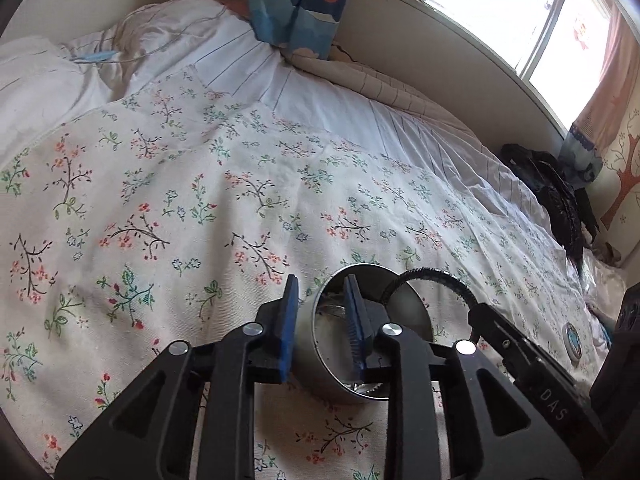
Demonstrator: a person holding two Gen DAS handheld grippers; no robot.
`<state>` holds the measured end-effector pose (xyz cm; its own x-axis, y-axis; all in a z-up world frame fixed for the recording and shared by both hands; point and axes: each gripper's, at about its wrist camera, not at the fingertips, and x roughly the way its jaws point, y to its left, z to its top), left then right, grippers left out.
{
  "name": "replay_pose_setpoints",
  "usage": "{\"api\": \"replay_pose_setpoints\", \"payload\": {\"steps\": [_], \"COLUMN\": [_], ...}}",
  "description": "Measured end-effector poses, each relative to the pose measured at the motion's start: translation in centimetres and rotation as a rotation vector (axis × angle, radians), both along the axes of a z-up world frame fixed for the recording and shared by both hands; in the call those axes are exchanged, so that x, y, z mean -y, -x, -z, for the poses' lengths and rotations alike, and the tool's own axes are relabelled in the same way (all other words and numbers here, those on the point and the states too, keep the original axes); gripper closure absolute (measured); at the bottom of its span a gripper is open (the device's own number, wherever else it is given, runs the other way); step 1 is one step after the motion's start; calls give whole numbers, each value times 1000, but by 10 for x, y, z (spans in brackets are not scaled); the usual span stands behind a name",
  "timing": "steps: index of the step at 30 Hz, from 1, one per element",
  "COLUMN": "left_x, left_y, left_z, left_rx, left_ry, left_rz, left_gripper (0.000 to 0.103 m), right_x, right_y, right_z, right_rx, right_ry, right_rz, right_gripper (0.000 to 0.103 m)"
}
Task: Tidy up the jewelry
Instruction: 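Drop the bangle and black bracelet into the silver tin, opening both grippers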
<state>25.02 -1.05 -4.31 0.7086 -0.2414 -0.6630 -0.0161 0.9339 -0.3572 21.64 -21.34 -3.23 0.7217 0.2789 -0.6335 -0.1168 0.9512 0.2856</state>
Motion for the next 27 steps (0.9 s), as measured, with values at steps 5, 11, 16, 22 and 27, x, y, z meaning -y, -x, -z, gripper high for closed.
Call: {"api": "replay_pose_setpoints", "payload": {"steps": [5, 11, 16, 22, 27], "left_x": [-17, -19, -7, 15, 36], "left_y": [-5, -11, -24, -25, -13], "left_z": [8, 16, 32, 38, 33], "left_rx": [-32, -45, -95, -127, -127], "left_ry": [32, 120, 210, 198, 138], "left_rz": [-57, -44, 32, 124, 168], "left_gripper": [71, 47, 45, 41, 33], "right_x": [-21, 13, 44, 54, 56], "right_y": [-10, -10, -23, -33, -18], "right_z": [15, 9, 40, 65, 52], "right_rx": [-49, -37, -143, -213, -198], "right_ry": [66, -59, -418, -693, -676], "right_rz": [-61, 36, 15, -42, -31], "right_gripper": [84, 65, 60, 52, 37]}}
